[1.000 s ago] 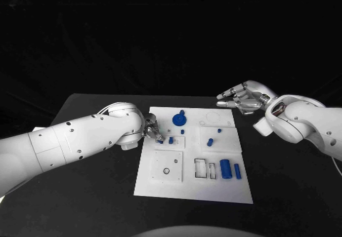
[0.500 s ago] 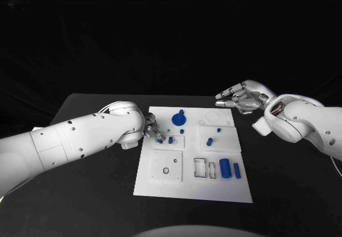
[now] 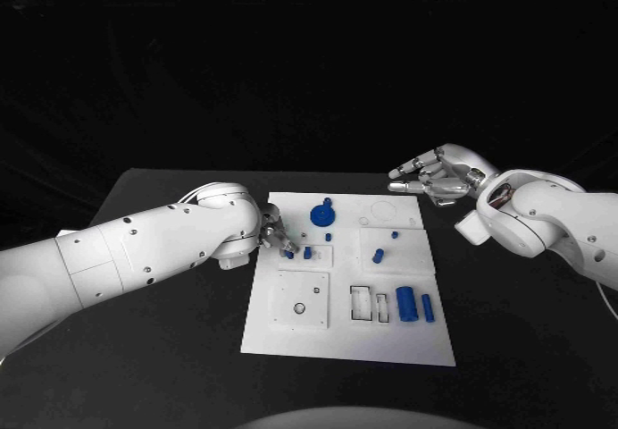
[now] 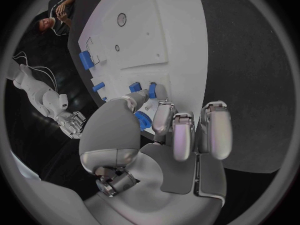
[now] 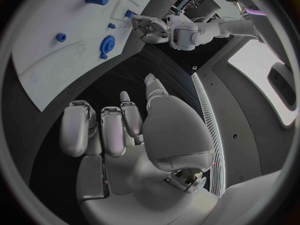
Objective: Assemble the parts on the task board
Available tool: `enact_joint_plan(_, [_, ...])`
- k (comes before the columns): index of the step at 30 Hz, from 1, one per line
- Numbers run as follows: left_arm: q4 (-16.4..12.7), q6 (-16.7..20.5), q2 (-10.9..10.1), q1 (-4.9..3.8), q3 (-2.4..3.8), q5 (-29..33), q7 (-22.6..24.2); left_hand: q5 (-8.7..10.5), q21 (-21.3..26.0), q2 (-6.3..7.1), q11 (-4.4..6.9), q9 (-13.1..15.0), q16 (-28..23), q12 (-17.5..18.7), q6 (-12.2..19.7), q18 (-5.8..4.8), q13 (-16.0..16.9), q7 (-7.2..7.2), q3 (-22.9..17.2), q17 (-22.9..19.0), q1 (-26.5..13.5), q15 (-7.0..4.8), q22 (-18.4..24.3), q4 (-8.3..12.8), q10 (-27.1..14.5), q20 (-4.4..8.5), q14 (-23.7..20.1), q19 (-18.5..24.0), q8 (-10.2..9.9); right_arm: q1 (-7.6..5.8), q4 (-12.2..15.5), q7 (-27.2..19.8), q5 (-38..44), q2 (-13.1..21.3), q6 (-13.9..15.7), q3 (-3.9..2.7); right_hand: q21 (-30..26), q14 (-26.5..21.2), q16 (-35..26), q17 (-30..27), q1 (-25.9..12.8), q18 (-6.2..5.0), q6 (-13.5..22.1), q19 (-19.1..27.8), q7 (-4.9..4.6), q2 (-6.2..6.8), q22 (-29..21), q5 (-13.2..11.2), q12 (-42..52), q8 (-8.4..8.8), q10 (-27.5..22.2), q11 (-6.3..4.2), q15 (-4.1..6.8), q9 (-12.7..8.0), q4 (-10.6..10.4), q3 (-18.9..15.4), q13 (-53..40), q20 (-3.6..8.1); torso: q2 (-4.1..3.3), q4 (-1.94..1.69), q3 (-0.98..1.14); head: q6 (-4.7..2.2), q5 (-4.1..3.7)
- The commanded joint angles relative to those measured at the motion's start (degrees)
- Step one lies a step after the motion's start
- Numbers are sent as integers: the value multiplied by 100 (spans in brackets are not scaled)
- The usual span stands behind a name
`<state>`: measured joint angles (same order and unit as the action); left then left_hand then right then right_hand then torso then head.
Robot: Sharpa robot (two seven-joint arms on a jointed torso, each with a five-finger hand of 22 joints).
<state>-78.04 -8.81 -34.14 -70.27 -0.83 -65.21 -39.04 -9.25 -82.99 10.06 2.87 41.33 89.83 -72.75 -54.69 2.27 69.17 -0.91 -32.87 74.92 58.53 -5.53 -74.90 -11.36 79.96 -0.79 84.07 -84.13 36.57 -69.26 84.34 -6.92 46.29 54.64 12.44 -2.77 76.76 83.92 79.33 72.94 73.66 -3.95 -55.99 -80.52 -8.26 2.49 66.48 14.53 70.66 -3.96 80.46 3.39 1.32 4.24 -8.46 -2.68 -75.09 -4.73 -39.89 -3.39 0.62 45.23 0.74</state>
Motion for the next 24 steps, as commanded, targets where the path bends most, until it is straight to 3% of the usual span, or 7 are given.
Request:
enact_joint_plan(1, [23, -191, 19, 47, -36, 78, -149, 32, -35, -4, 0, -8, 17, -37, -61, -16, 10, -2, 63, 1508, -67, -43, -634, -28, 30, 45, 593, -299, -18, 3, 12, -47, 6, -1, -35, 0, -12, 254, -36, -1, 11, -84, 33, 41, -1, -57, -3, 25, -9, -38, -30, -17, -5, 9, 11, -36, -228, 11, 0, -1, 0, 2, -2])
enact_joint_plan(11, [54, -164, 34, 47, -35, 78, -180, 26, -75, 58, 12, -16, 17, -71, -124, -28, 56, 12, 380, 1508, -125, -52, -692, -190, 62, 53, 593, -318, -27, 3, 12, -48, -1, -1, -35, 0, -14, 254, -37, -2, 8, -84, 34, 41, -1, -62, -5, 17, -15, -38, -33, -16, -5, 9, 7, -39, -224, 11, 0, -4, 0, 5, -9])
enact_joint_plan(24, [39, -164, 46, 48, -35, 78, -185, 22, -90, 62, 19, -16, 17, -92, -154, -33, 83, 22, 506, 1508, -104, -56, -714, -251, 81, 56, 593, -325, -26, 3, 8, -47, -3, 1, -37, 0, -15, 253, -39, -5, 3, -84, 34, 41, -1, -65, -5, 12, -12, -38, -32, -16, -6, 9, 4, -43, -225, 11, 5, -2, 1, 9, -16])
